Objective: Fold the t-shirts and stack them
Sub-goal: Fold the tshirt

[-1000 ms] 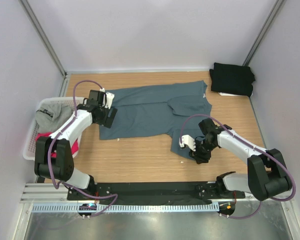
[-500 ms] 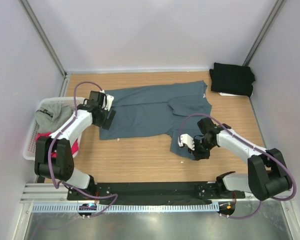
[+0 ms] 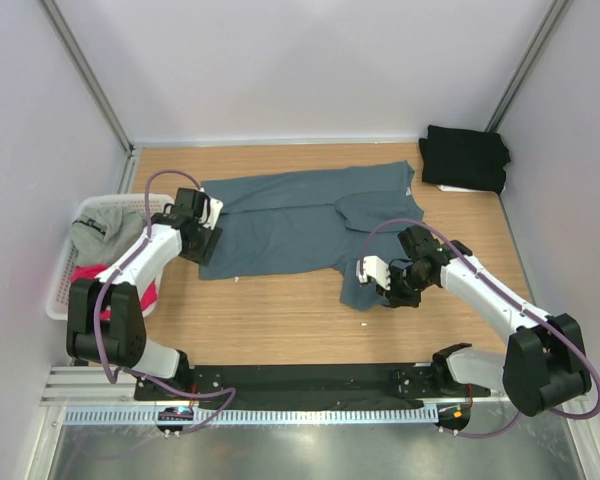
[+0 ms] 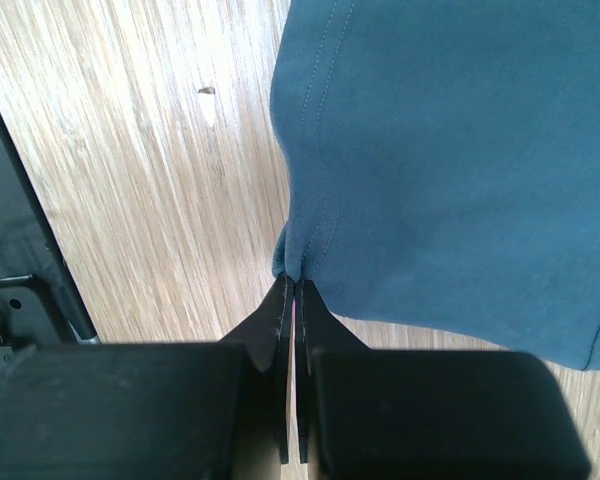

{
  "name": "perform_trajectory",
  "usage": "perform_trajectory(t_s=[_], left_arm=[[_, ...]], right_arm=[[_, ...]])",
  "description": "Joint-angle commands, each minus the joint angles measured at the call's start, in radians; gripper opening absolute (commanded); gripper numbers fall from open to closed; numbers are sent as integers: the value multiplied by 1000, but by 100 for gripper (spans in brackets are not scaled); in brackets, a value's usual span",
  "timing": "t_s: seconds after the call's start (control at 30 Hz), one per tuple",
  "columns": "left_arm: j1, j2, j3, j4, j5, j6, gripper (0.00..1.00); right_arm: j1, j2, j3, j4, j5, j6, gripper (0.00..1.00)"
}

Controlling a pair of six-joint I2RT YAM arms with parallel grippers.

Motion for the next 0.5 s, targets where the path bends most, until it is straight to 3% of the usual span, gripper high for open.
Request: perform_trajectory(t_s=[0.0, 0.27, 0.47], left_arm=[[11, 4, 0, -19, 4, 17, 62], [28, 69, 24, -69, 134, 0, 62], [31, 127, 43, -68, 139, 3, 61]], right_arm=[[5, 8, 44, 11, 6, 20, 2], [5, 19, 42, 25, 22, 26, 1], [5, 30, 42, 39, 23, 34, 1]])
